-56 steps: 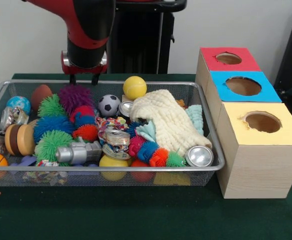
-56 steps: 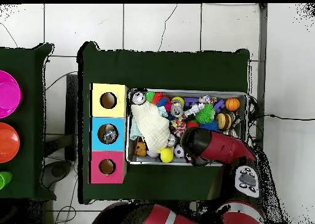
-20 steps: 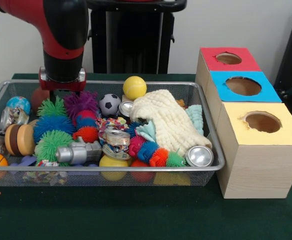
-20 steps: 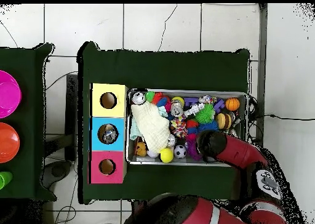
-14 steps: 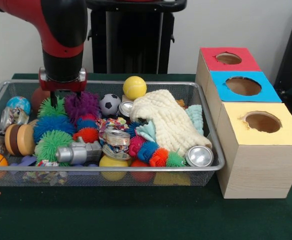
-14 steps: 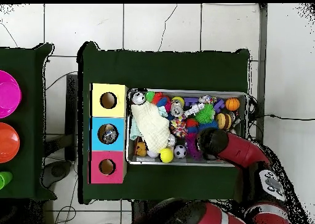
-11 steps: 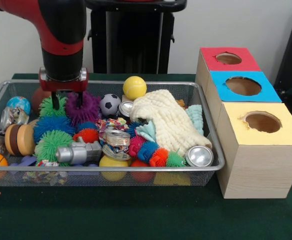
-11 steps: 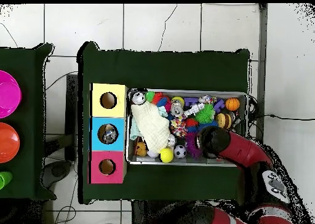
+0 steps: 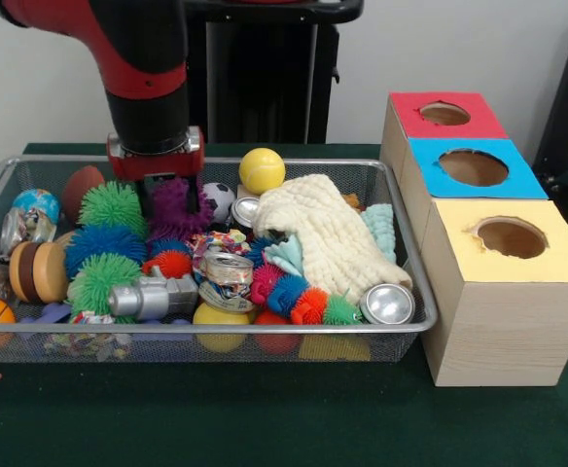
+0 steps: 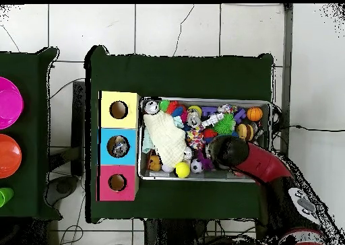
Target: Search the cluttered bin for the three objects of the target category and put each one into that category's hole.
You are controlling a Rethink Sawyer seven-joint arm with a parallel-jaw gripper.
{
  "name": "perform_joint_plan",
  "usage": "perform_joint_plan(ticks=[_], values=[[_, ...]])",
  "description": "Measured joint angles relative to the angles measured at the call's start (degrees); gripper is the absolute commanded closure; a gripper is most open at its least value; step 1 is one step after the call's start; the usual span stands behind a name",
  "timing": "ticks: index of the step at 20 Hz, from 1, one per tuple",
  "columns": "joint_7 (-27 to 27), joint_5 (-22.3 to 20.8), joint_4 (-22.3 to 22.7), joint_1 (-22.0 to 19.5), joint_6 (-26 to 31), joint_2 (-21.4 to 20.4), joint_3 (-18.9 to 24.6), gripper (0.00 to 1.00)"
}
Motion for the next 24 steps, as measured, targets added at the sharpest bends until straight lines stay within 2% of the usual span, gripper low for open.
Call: perform_joint_plan(ticks=[5, 10, 15, 20, 24], values=[[0.0, 0.01, 0.24, 1.13, 1.29, 0.36, 0.02, 0.0], [0.0, 0.02, -1.11, 4.34, 6.43, 2.13, -2.01, 0.0], [0.0, -0.35, -5.62, 7.83, 12.18, 5.14, -5.42, 0.0], [0.05, -0.39, -12.82, 11.64, 18.4, 9.25, -10.82, 0.0], [1.08, -0.42, -15.84, 14.4, 19.57, 11.57, -15.06, 0.0]])
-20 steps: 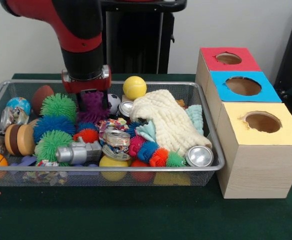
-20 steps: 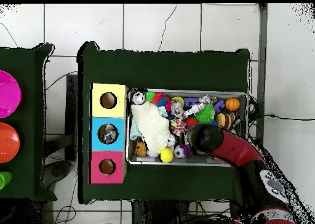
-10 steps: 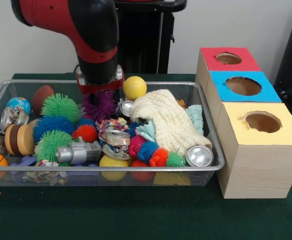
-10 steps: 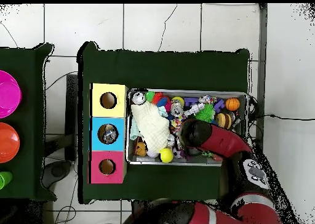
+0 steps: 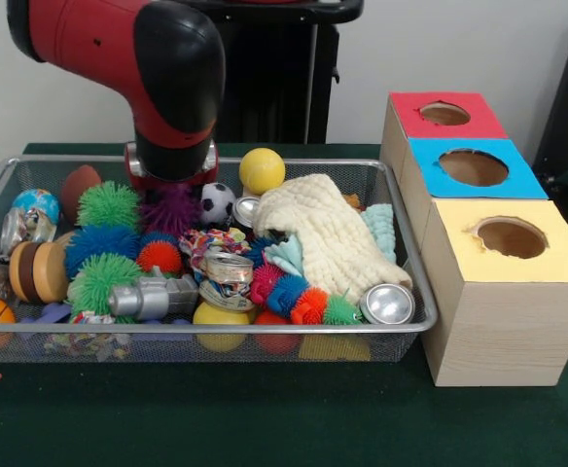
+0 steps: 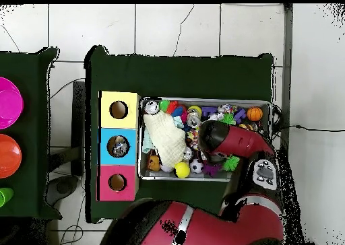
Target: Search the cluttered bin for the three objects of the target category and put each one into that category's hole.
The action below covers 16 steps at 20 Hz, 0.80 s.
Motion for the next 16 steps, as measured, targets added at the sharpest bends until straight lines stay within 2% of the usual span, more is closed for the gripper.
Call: perform_joint_plan(ticks=[5, 6, 16], values=[[4.13, 0.04, -1.53, 4.08, 0.01, 1.87, -5.42, 0.0], [5.34, 0.04, -1.52, 4.88, 0.01, 1.96, -6.43, 1.0], [6.44, 0.04, -1.44, 5.03, -0.13, 1.24, -7.55, 1.0]])
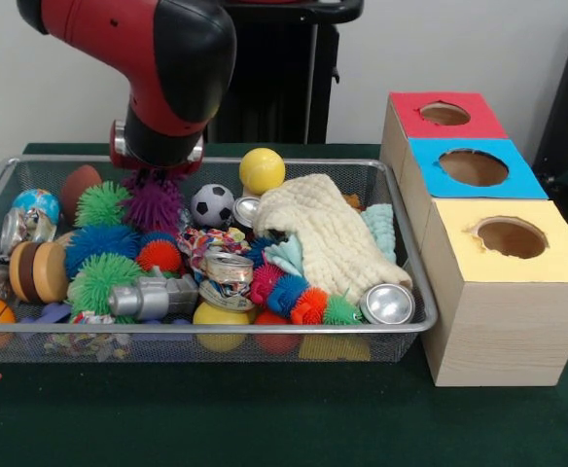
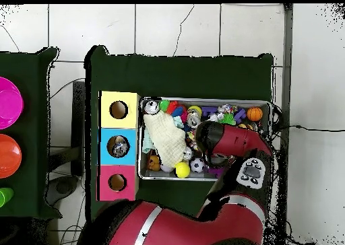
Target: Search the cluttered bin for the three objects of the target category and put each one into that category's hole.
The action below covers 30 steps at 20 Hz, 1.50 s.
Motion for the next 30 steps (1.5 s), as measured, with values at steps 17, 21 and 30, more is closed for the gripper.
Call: perform_joint_plan(ticks=[17, 21, 30], values=[[0.0, -0.09, 6.69, -4.58, -7.67, -12.2, -0.05, 1.0], [0.0, -0.52, 6.84, -6.03, -8.96, -17.28, -0.34, 1.0], [0.0, -1.59, 6.78, -7.27, -13.3, -19.75, -0.32, 1.0]])
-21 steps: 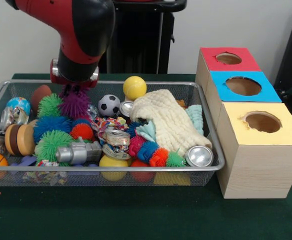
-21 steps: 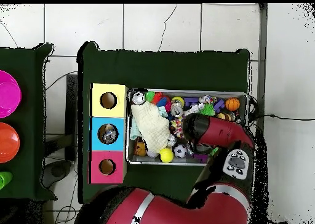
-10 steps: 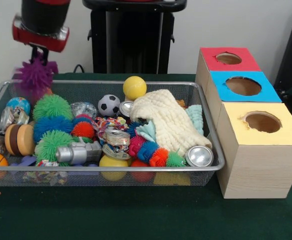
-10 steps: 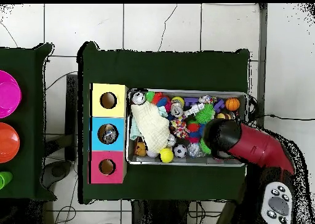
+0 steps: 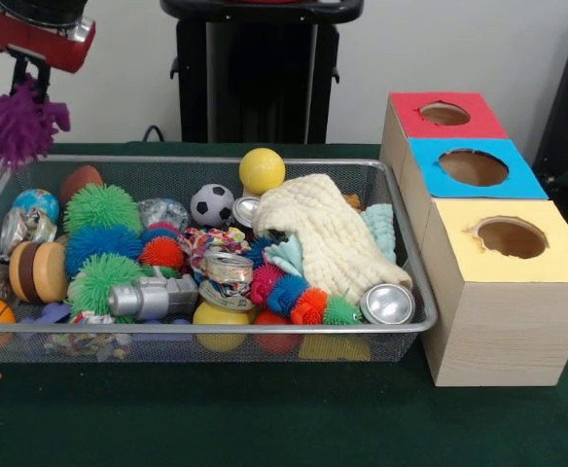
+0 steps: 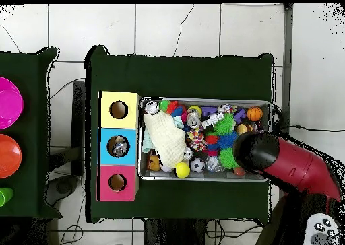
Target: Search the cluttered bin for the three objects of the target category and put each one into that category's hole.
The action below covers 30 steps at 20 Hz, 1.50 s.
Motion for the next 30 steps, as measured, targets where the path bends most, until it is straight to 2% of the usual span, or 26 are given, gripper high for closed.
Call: perform_joint_plan(ticks=[4, 11, 14, 21, 26, 30], values=[[0.0, -0.06, 0.01, -1.38, -2.7, 0.91, 1.42, 1.0], [0.0, -0.09, 0.67, -5.21, -9.69, 1.52, 6.59, 1.0], [0.0, -0.13, 2.42, -9.23, -16.81, 1.48, 11.59, 1.0], [0.0, -0.84, 5.57, -15.24, -25.86, 1.38, 19.16, 1.0], [0.0, -3.21, 6.85, -20.18, -27.24, 1.94, 26.18, 1.0], [0.0, -4.44, 7.26, -22.02, -27.24, 2.95, 29.19, 1.0]])
